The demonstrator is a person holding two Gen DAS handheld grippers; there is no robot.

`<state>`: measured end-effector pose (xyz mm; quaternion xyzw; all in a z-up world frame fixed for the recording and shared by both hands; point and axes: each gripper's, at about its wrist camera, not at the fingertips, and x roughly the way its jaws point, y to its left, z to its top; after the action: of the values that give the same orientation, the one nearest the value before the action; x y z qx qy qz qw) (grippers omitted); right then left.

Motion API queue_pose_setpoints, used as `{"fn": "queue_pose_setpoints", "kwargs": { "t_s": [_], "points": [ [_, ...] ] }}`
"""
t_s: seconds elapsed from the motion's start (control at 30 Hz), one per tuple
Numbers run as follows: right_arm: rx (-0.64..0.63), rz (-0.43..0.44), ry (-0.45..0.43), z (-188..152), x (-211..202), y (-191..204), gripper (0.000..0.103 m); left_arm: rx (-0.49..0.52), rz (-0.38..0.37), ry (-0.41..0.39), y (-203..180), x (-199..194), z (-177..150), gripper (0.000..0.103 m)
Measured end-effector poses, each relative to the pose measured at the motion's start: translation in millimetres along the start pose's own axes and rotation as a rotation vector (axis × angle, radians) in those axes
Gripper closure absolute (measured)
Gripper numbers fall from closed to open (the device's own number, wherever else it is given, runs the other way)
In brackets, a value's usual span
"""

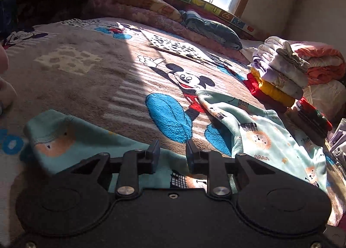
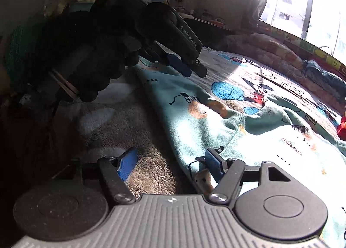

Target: Fold clothes

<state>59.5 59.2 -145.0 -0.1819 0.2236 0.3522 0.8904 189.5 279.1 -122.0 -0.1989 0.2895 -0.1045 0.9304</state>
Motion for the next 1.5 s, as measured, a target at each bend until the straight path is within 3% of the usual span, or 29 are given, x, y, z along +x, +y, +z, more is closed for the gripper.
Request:
{"fn": "queue_pose_setpoints", "kwargs": {
  "t_s": [0.07, 0.1, 0.13, 0.17, 0.2, 0.27, 0.37, 0.43, 0.47, 0.5, 0.53, 0.57, 0.6, 0.63, 0.67, 0.7, 0.73, 0.77, 0.97, 1.13, 1.33, 1.5],
  "points": [
    [-0.001, -0.027, -0.039, 1.6, -1.5, 1.3, 0.034, -0.077, -0.083, 0.034, 14.9, 0.1, 1.5, 0.072],
    [0.002, -0.035, -0.055, 2.3, -1.1, 1.6, 0.033, -0.087, -0.074, 0.054, 17.7, 6.4, 0.3, 0.057],
    [0.006, -0.043, -0.066, 3.4, 1.4, 1.5, 0.031, -0.092, -0.027, 0.065, 19.6, 13.5, -1.3, 0.052],
    [0.008, -0.037, -0.052, 4.2, 8.1, 0.2, 0.030, -0.108, 0.038, 0.058, 25.6, 16.6, -1.5, 0.063],
    [0.009, -0.016, -0.018, 3.4, 16.2, -1.6, 0.030, -0.131, 0.115, 0.038, 34.1, 17.1, -0.9, 0.097],
    [0.043, 0.008, -0.007, 0.5, 19.4, -7.6, 0.029, -0.222, 0.139, -0.026, 51.9, 3.9, 2.2, 0.098],
    [0.018, 0.001, -0.001, 0.7, 15.5, -5.1, 0.029, -0.374, 0.128, -0.132, 78.8, -21.0, 7.4, 0.088],
    [0.019, -0.012, -0.018, -2.4, 14.7, -1.9, 0.029, -0.431, -0.019, -0.126, 76.1, -27.1, 6.3, 0.074],
    [0.039, -0.015, -0.027, -4.4, 14.8, -1.3, 0.028, -0.426, -0.093, -0.099, 69.3, -23.3, 3.8, 0.066],
    [0.060, -0.017, -0.033, -6.2, 15.2, -0.9, 0.028, -0.410, -0.163, -0.054, 60.2, -15.7, -0.1, 0.048],
    [0.074, -0.020, -0.037, -7.2, 15.5, -0.2, 0.028, -0.391, -0.212, 0.002, 51.4, -5.9, -4.4, 0.041],
    [0.084, -0.021, -0.038, -7.6, 15.4, 0.9, 0.027, -0.376, -0.195, 0.045, 45.9, 2.9, -8.7, 0.040],
    [0.087, -0.012, -0.033, -6.7, 14.5, 1.1, 0.027, -0.340, -0.086, 0.053, 42.9, 8.5, -11.0, 0.055],
    [0.086, -0.001, -0.026, -5.7, 13.0, 0.6, 0.027, -0.309, -0.002, 0.033, 41.2, 9.6, -9.8, 0.078],
    [0.081, 0.016, -0.016, -4.2, 10.1, -0.6, 0.027, -0.292, 0.045, 0.005, 40.0, 8.8, -7.1, 0.078],
    [0.068, 0.027, -0.012, -3.7, 4.9, -1.4, 0.027, -0.291, 0.046, -0.015, 38.2, 7.5, -4.0, 0.072],
    [0.055, 0.038, -0.009, -3.3, -0.5, -2.2, 0.029, -0.301, 0.019, -0.028, 36.1, 5.9, -0.5, 0.054],
    [0.045, 0.040, -0.015, -4.9, -8.3, -3.0, 0.029, -0.285, 0.005, -0.043, 29.4, 4.5, 3.0, 0.049],
    [0.151, -0.016, -0.046, -23.5, -52.0, -33.3, 0.029, -0.193, -0.046, -0.033, -20.1, 29.1, 9.3, 0.049],
    [0.390, -0.162, -0.114, -50.1, -102.9, -98.9, 0.029, -0.080, -0.155, 0.009, -79.5, 54.6, 1.6, 0.048],
    [0.920, -0.393, -0.286, -123.9, -162.8, -215.1, 0.030, 0.084, -0.297, 0.112, -163.0, 83.0, -28.9, 0.048],
    [1.270, -0.428, -0.344, -188.5, -162.3, -285.3, 0.038, 0.213, -0.396, 0.195, -222.0, 99.8, -57.7, 0.048]
  ]
}}
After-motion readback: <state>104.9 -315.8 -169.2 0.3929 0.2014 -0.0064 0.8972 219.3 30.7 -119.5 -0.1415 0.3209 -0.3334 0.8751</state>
